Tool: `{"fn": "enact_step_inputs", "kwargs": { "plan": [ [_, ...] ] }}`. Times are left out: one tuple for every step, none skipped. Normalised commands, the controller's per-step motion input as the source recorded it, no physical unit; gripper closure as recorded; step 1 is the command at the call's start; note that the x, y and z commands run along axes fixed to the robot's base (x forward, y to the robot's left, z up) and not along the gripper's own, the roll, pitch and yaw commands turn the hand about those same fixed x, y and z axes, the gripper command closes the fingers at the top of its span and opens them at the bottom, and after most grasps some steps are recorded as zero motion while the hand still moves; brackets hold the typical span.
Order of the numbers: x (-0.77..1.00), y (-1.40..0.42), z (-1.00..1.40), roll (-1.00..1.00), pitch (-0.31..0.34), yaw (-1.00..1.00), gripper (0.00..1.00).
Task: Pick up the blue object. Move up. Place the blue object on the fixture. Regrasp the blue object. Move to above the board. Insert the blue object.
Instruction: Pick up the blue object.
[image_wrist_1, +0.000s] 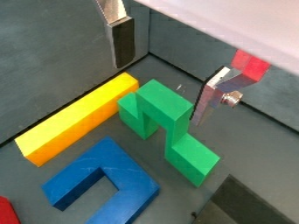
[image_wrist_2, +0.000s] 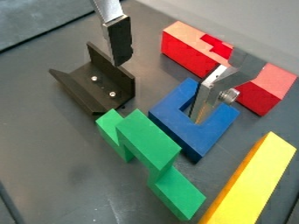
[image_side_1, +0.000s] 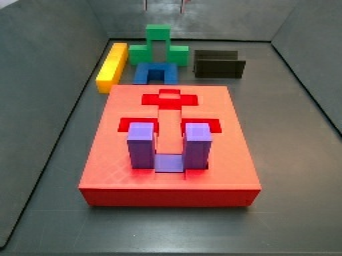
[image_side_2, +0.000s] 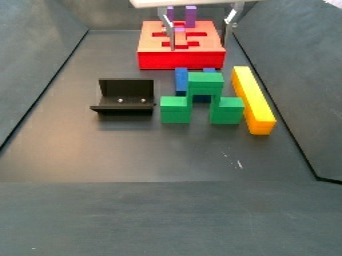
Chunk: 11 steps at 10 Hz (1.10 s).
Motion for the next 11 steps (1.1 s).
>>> {"fn": "enact_step_inputs", "kwargs": {
  "plan": [
    [0.00, -0.11, -0.18, 0.00, 0.000, 0.00, 0.00],
    [0.00, -0.11, -0.13, 0.02, 0.000, 0.00, 0.00],
    [0.00, -0.11, -0.14, 0.04, 0.000, 0.00, 0.00],
    [0.00, -0.10, -0.13, 0.04, 0.000, 0.00, 0.00],
    [0.00, -0.10, -0.11, 0.03, 0.000, 0.00, 0.00],
    [0.29, 0.26, 0.00, 0.00, 0.043, 0.00, 0.00],
    [0.39, 0.44, 0.02, -0.11, 0.063, 0.00, 0.00],
    [0.07, 0.00, 0.00, 0.00, 0.014, 0.05, 0.00],
    [0.00, -0.75, -0.19, 0.14, 0.000, 0.16, 0.00],
    [0.00, -0.82, -0.24, 0.17, -0.030, 0.14, 0.00],
    [0.01, -0.82, -0.31, 0.14, -0.066, 0.17, 0.00]
  ]
}}
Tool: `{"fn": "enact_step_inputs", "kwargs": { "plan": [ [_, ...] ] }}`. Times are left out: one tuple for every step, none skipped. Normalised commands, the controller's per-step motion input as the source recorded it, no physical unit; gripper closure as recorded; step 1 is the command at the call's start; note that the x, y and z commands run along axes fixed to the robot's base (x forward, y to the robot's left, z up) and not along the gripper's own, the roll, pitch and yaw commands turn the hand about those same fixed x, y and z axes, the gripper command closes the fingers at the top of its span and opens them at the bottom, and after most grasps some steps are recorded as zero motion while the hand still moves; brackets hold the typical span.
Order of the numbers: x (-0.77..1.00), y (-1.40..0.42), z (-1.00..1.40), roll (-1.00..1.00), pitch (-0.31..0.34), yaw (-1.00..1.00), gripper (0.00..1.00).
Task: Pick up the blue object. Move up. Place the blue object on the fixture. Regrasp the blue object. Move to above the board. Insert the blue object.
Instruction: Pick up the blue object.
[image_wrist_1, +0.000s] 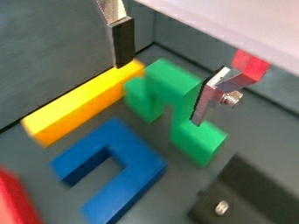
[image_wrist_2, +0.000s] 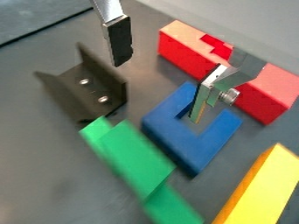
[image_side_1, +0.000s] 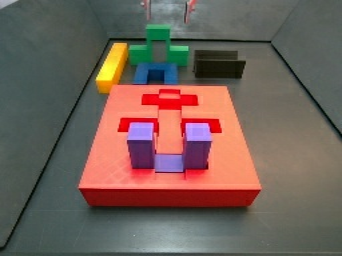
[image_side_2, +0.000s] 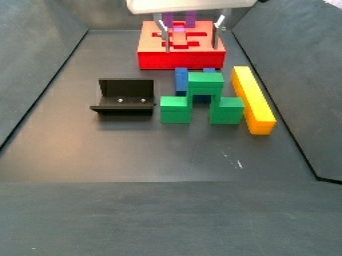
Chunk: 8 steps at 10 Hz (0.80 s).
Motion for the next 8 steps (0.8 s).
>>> {"fn": "enact_step_inputs", "kwargs": {
  "plan": [
    [0.08, -0.83, -0.31, 0.11, -0.086, 0.16, 0.00],
    [0.13, -0.82, -0.33, 0.07, -0.091, 0.18, 0.00],
    [0.19, -0.68, -0.41, 0.00, -0.100, 0.12, 0.00],
    [0.27, -0.19, -0.59, -0.17, -0.150, 0.07, 0.00],
    [0.21, -0.01, -0.74, -0.18, -0.113, 0.02, 0.00],
    [0.12, 0.00, -0.85, -0.12, -0.101, 0.00, 0.00],
    [0.10, -0.32, -0.65, -0.01, -0.047, 0.00, 0.00],
    [0.04, -0.77, -0.47, 0.16, 0.000, 0.00, 0.00]
  ]
}}
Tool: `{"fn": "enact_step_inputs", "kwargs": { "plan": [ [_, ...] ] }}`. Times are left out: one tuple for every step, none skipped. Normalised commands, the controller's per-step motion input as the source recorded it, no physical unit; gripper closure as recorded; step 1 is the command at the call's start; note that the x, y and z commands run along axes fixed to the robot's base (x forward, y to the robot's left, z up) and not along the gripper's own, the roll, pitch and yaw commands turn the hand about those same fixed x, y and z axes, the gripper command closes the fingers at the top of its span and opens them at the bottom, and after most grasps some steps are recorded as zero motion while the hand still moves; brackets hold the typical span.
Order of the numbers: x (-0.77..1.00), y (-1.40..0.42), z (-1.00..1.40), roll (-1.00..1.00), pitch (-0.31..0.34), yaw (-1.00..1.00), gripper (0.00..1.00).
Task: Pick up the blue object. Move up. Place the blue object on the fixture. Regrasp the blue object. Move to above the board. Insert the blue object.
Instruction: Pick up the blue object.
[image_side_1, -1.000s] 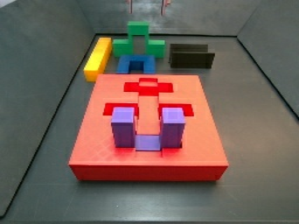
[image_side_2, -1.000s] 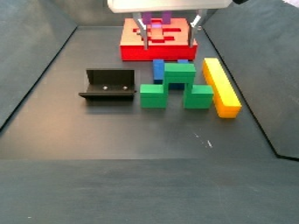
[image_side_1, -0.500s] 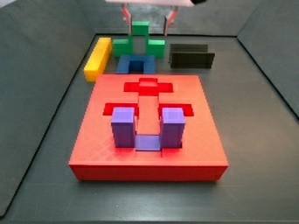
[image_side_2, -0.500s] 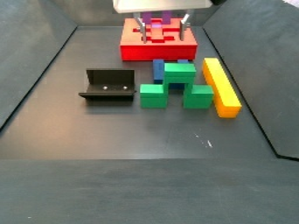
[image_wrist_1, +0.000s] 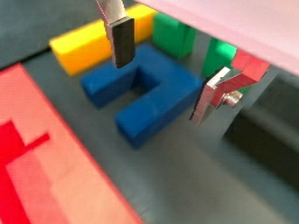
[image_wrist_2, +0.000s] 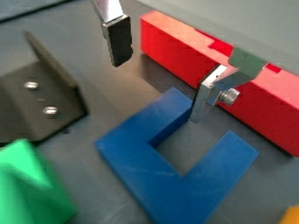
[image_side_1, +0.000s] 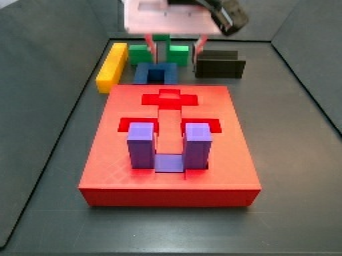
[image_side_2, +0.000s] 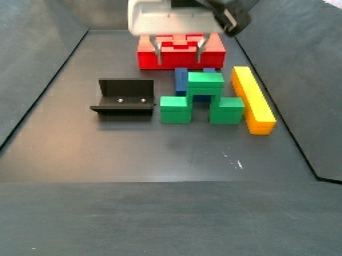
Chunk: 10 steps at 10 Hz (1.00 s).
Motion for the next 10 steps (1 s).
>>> {"fn": "enact_step_inputs", "kwargs": {
  "plan": [
    [0.05, -0.70, -0.38, 0.18, -0.006, -0.01, 0.00],
    [0.05, -0.37, -0.25, 0.14, 0.000, -0.06, 0.00],
    [0.08, 0.00, -0.13, 0.14, 0.000, -0.07, 0.00],
    [0.03, 0.33, 0.00, 0.01, 0.000, -0.04, 0.00],
    [0.04, 0.29, -0.05, 0.00, 0.000, 0.00, 0.00],
    [0.03, 0.04, -0.17, 0.00, 0.000, 0.00, 0.00],
    [0.01, -0.05, -0.25, 0.00, 0.000, 0.00, 0.00],
    [0.01, -0.01, -0.27, 0.00, 0.000, 0.00, 0.00],
    [0.02, 0.00, -0.20, 0.00, 0.000, 0.00, 0.00],
    [0.01, 0.02, -0.18, 0.01, 0.000, 0.00, 0.00]
  ]
}}
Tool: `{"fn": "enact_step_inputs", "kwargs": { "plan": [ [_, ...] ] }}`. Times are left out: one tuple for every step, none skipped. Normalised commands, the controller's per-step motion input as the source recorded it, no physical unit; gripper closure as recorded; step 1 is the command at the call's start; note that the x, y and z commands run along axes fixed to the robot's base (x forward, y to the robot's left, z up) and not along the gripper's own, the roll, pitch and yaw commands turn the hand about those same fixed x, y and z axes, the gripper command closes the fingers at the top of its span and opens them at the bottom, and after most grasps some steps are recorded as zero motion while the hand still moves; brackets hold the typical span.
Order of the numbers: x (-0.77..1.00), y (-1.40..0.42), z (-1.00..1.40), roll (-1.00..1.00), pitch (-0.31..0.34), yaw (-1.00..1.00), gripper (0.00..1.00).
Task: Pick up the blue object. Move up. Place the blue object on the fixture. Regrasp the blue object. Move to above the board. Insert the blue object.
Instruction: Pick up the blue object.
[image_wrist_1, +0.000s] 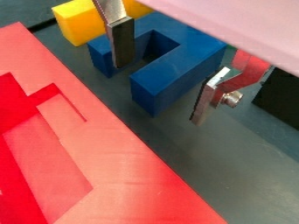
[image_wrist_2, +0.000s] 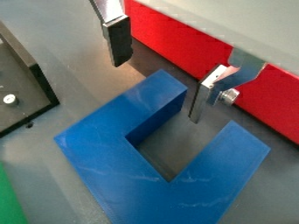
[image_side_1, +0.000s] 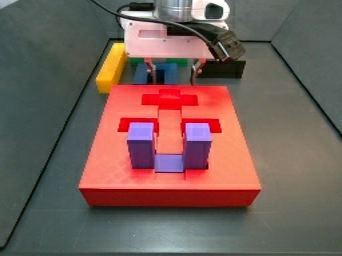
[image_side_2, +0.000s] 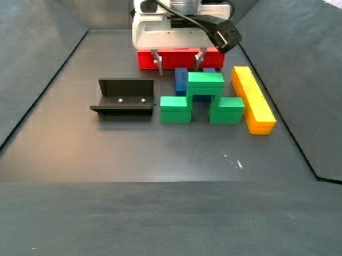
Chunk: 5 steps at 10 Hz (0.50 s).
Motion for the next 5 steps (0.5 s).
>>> {"fn": "enact_step_inputs", "kwargs": {
  "plan": [
    [0.00, 0.00, -0.14, 0.03, 0.000, 0.00, 0.00],
    [0.00, 0.00, -0.08, 0.02, 0.000, 0.00, 0.00],
    [0.00, 0.00, -0.04, 0.01, 0.000, 0.00, 0.00],
    [0.00, 0.00, 0.00, 0.01, 0.000, 0.00, 0.00],
    [0.00, 0.00, 0.00, 0.00, 0.000, 0.00, 0.00]
  ]
}}
